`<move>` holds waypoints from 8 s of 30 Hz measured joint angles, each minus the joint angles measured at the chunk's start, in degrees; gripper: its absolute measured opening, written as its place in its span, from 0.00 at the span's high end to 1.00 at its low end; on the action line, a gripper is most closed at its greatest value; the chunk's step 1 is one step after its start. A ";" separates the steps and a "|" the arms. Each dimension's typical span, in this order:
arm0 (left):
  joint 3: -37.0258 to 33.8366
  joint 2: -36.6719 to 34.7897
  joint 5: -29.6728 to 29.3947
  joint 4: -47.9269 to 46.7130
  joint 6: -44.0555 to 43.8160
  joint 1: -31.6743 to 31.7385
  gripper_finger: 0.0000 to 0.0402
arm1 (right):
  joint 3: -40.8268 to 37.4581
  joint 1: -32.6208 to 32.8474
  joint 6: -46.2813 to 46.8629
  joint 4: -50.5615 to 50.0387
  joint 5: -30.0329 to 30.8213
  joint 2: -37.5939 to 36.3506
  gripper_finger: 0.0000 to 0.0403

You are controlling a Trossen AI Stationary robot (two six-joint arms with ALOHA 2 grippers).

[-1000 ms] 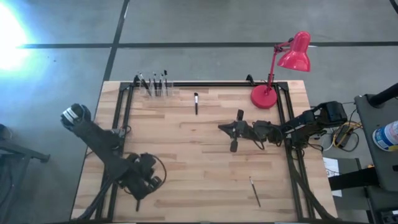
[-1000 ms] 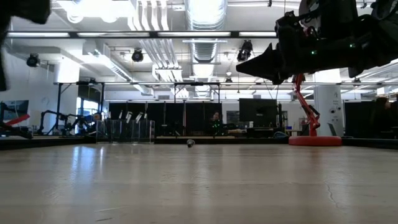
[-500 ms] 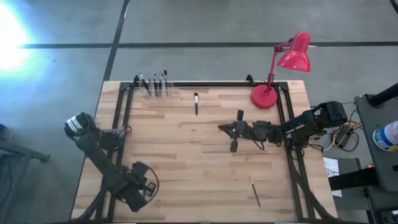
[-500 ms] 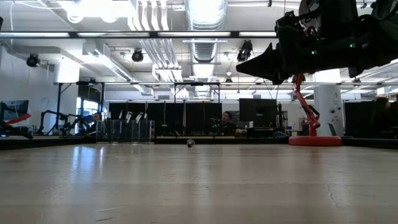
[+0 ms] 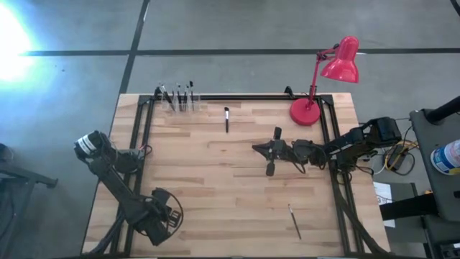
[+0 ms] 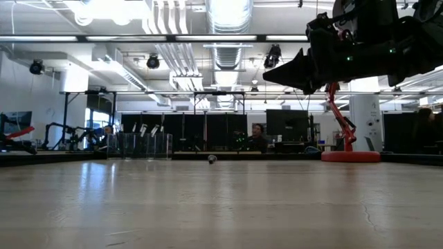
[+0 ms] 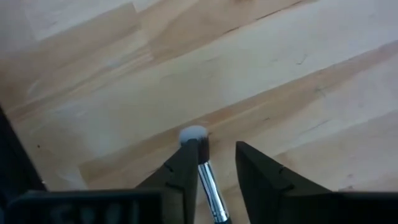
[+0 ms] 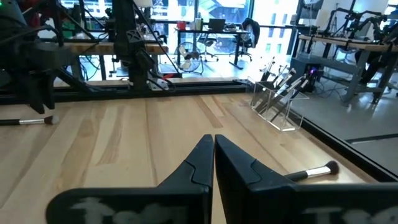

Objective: Pick & Place Makeup Brushes
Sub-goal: Put the blush brush into the transparent organizer

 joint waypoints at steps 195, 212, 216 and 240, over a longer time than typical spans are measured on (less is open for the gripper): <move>-9.16 -14.09 -19.22 89.97 124.18 45.94 0.91 | 16.90 9.95 6.05 -18.53 1.46 5.99 0.67; -9.43 -17.53 -20.06 70.06 115.73 79.01 0.91 | 16.87 2.58 2.29 -19.10 1.62 5.99 0.98; -10.98 -17.53 -18.51 71.73 115.75 86.68 0.91 | 16.87 0.49 2.35 -19.10 1.53 5.99 0.98; -23.00 -3.98 -10.99 100.03 115.28 99.27 0.91 | 17.94 -0.66 -3.28 -16.60 -3.54 5.88 0.98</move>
